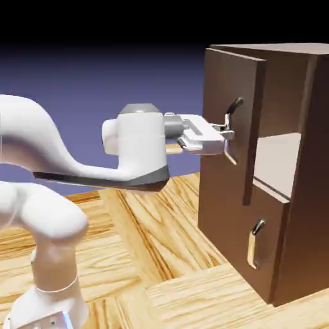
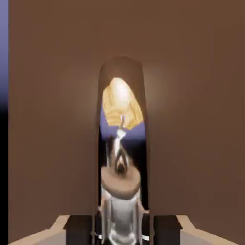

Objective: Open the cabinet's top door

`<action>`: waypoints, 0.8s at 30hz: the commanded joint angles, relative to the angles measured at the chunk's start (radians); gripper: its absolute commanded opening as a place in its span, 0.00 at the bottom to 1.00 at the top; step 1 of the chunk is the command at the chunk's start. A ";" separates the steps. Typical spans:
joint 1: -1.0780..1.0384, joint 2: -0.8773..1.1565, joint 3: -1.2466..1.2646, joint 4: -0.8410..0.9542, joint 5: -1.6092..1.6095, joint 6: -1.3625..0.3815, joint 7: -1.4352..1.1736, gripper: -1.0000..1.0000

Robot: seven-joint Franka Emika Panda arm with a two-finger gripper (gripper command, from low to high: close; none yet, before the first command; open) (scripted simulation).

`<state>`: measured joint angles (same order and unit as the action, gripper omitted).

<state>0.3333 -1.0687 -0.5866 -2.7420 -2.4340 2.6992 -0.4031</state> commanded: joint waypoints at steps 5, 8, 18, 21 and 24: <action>-0.142 -0.098 0.175 -0.115 0.215 -0.054 -0.080 0.00; -0.199 -0.159 0.269 -0.170 0.346 -0.083 -0.134 0.00; -0.248 -0.359 0.551 -0.294 0.781 -0.233 -0.322 0.00; -0.225 -0.407 0.646 -0.315 0.911 -0.307 -0.368 0.00; -0.190 -0.441 0.751 -0.323 1.041 -0.395 -0.402 0.00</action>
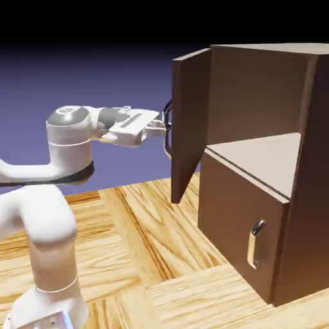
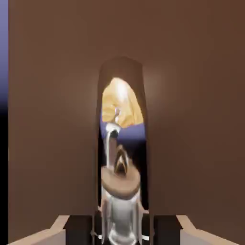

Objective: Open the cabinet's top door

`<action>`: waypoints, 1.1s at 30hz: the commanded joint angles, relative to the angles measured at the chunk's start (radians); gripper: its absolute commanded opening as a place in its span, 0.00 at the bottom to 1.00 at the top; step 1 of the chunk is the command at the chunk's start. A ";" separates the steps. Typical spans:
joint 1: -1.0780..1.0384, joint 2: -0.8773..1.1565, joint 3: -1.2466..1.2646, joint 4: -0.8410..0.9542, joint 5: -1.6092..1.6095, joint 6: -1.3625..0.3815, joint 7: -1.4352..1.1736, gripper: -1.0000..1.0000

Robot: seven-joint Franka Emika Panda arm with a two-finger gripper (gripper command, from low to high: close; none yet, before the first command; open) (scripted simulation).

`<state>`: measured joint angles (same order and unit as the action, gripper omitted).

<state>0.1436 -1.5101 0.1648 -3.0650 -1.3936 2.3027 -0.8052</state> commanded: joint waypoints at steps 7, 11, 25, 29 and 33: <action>0.074 -0.001 0.254 0.033 0.264 -0.216 -0.027 0.00; 0.086 0.041 0.399 0.088 0.399 -0.343 -0.021 0.00; -0.191 0.265 0.874 0.513 0.778 -0.822 0.018 0.00; -0.322 0.296 0.971 0.658 0.837 -0.940 0.014 0.00; -0.456 0.310 1.053 0.803 0.882 -1.050 0.002 0.00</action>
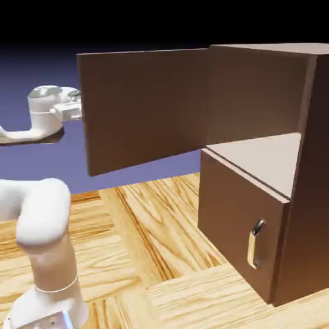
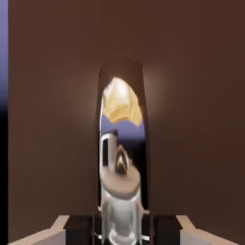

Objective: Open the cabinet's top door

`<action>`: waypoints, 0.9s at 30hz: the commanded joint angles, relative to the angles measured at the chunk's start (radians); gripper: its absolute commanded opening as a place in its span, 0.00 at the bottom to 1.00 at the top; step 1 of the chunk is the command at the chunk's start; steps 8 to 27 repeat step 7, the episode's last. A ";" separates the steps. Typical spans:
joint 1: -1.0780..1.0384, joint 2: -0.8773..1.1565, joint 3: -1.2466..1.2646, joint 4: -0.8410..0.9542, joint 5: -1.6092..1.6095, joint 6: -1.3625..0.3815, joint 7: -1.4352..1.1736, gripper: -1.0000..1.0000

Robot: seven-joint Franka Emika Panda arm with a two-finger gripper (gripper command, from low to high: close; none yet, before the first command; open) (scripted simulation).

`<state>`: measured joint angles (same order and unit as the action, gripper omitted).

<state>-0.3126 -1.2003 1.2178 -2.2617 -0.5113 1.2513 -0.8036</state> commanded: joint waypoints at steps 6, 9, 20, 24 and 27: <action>-0.199 -0.003 0.100 0.216 0.047 -0.154 -0.031 0.00; -0.209 -0.004 0.104 0.227 0.049 -0.162 -0.033 0.00; -0.209 -0.004 0.104 0.227 0.049 -0.162 -0.033 0.00; -0.209 -0.004 0.104 0.227 0.049 -0.162 -0.033 0.00; -0.209 -0.004 0.104 0.227 0.049 -0.162 -0.033 0.00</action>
